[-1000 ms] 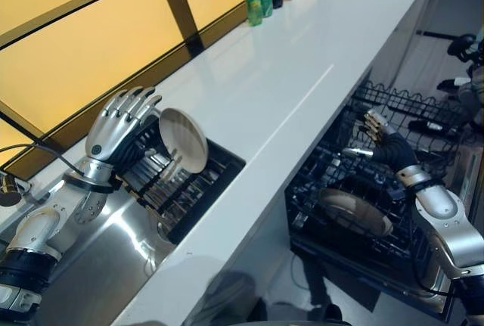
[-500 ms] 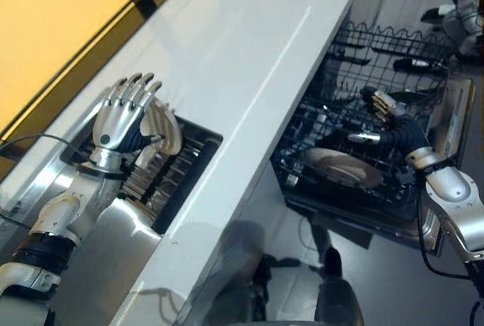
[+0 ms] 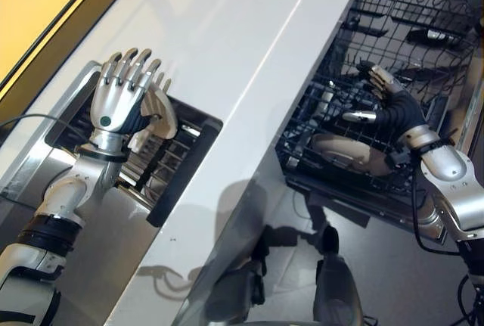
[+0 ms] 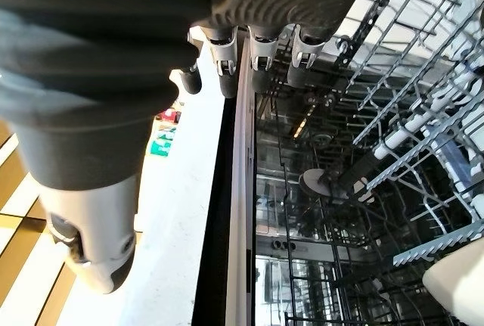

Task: Pick up plates and place into dishwasher.

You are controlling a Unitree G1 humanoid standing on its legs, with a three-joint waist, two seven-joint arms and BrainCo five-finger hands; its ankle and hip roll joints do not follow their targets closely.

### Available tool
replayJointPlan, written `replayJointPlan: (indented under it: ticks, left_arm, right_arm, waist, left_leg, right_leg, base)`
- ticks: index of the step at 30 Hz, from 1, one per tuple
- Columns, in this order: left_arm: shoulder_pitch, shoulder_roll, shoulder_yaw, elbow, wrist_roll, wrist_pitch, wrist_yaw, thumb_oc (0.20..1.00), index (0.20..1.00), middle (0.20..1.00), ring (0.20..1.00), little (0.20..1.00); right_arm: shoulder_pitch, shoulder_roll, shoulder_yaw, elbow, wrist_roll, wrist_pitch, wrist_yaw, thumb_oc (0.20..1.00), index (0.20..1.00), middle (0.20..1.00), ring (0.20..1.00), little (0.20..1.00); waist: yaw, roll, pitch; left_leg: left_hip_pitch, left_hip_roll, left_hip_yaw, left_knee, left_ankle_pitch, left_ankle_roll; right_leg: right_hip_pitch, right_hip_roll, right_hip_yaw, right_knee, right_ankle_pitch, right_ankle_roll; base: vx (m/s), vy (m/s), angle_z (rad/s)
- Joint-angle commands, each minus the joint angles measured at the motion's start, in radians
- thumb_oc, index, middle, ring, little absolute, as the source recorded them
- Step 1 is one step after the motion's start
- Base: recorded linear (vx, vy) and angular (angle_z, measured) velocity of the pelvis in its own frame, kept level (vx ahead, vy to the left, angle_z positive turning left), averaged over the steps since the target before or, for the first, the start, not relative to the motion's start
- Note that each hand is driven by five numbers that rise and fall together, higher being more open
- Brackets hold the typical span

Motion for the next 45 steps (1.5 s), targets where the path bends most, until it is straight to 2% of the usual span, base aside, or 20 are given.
replayJointPlan:
  ticks: [1, 8, 15, 21, 22, 23, 24, 31, 45]
  left_arm:
    - [-0.051, 0.098, -0.004, 0.048, 0.026, 0.048, -0.008, 1.000, 1.000, 1.000, 1.000, 1.000]
    - [-0.087, 0.085, -0.048, 0.112, 0.030, 0.093, 0.072, 1.000, 1.000, 1.000, 1.000, 1.000]
    - [-0.121, 0.052, -0.064, 0.138, 0.053, 0.123, 0.046, 1.000, 1.000, 1.000, 1.000, 1.000]
    - [-0.078, 0.048, -0.053, 0.155, 0.036, 0.124, 0.040, 1.000, 1.000, 1.000, 1.000, 1.000]
    - [-0.066, 0.046, -0.049, 0.153, 0.034, 0.129, 0.040, 0.790, 0.790, 0.790, 0.790, 0.790]
    - [-0.055, 0.046, -0.041, 0.153, 0.029, 0.131, 0.034, 0.407, 0.407, 0.407, 0.407, 0.407]
    - [-0.044, 0.046, -0.034, 0.152, 0.024, 0.133, 0.027, 0.200, 0.200, 0.200, 0.200, 0.200]
    - [0.022, 0.046, 0.018, 0.160, -0.012, 0.150, 0.047, 0.200, 0.200, 0.200, 0.200, 0.200]
    - [0.149, 0.032, 0.108, 0.156, -0.041, 0.162, 0.138, 0.200, 0.200, 0.200, 0.200, 0.200]
  right_arm:
    - [-0.054, -0.011, -0.016, -0.056, -0.014, -0.012, -0.003, 1.000, 1.000, 1.000, 1.000, 1.000]
    - [-0.077, -0.034, -0.014, -0.056, -0.005, 0.007, 0.010, 1.000, 1.000, 1.000, 1.000, 1.000]
    - [-0.107, -0.047, -0.031, -0.071, -0.035, 0.058, 0.032, 1.000, 1.000, 1.000, 1.000, 1.000]
    - [-0.065, -0.056, -0.068, -0.091, -0.039, 0.059, 0.061, 1.000, 1.000, 1.000, 1.000, 1.000]
    - [-0.058, -0.057, -0.072, -0.096, -0.041, 0.061, 0.067, 1.000, 1.000, 1.000, 1.000, 1.000]
    - [-0.050, -0.057, -0.079, -0.098, -0.042, 0.061, 0.076, 1.000, 1.000, 1.000, 1.000, 1.000]
    - [-0.044, -0.058, -0.084, -0.100, -0.042, 0.062, 0.082, 1.000, 1.000, 1.000, 1.000, 1.000]
    - [-0.025, -0.082, -0.111, -0.111, -0.030, 0.089, 0.106, 1.000, 1.000, 1.000, 1.000, 1.000]
    - [0.019, -0.078, -0.151, -0.142, -0.033, 0.105, 0.132, 1.000, 1.000, 1.000, 1.000, 1.000]
  waist:
    - [-0.022, -0.057, -0.032]
    - [-0.038, -0.042, -0.009]
    - [-0.052, -0.024, 0.006]
    - [-0.059, -0.010, 0.004]
    - [-0.057, -0.006, 0.000]
    - [-0.057, -0.002, -0.003]
    - [-0.055, 0.000, -0.006]
    - [-0.043, 0.016, -0.023]
    - [-0.020, 0.023, -0.041]
  left_leg:
    - [-0.087, -0.031, 0.007, 0.147, -0.064, 0.000]
    - [-0.112, -0.035, 0.018, 0.162, -0.064, 0.000]
    - [-0.125, -0.042, 0.025, 0.161, -0.055, -0.002]
    - [-0.117, -0.051, 0.030, 0.157, -0.053, -0.002]
    - [-0.113, -0.053, 0.029, 0.157, -0.053, -0.002]
    - [-0.109, -0.055, 0.029, 0.156, -0.053, -0.002]
    - [-0.105, -0.057, 0.026, 0.155, -0.052, -0.003]
    - [-0.090, -0.064, 0.008, 0.155, -0.049, -0.007]
    - [-0.084, -0.063, -0.016, 0.153, -0.043, -0.014]
  right_leg:
    - [0.022, -0.111, 0.048, -0.002, 0.019, 0.045]
    - [-0.022, -0.113, 0.068, 0.010, 0.032, 0.037]
    - [-0.051, -0.116, 0.085, 0.016, 0.043, 0.033]
    - [-0.055, -0.121, 0.090, 0.028, 0.041, 0.028]
    - [-0.051, -0.124, 0.088, 0.029, 0.039, 0.028]
    - [-0.047, -0.126, 0.086, 0.030, 0.036, 0.027]
    - [-0.042, -0.129, 0.086, 0.030, 0.035, 0.027]
    - [-0.030, -0.139, 0.076, 0.043, 0.023, 0.025]
    - [-0.032, -0.142, 0.057, 0.066, 0.006, 0.025]
  base:
    - [0.00, 0.082, -0.14]
    - [0.01, 0.067, -0.05]
    - [0.02, 0.079, 0.00]
    - [0.03, 0.068, -0.06]
    - [0.05, 0.073, 0.02]
    - [0.05, 0.065, 0.02]
    - [0.04, 0.054, 0.02]
    - [0.02, 0.031, 0.03]
    - [0.00, 0.008, 0.02]
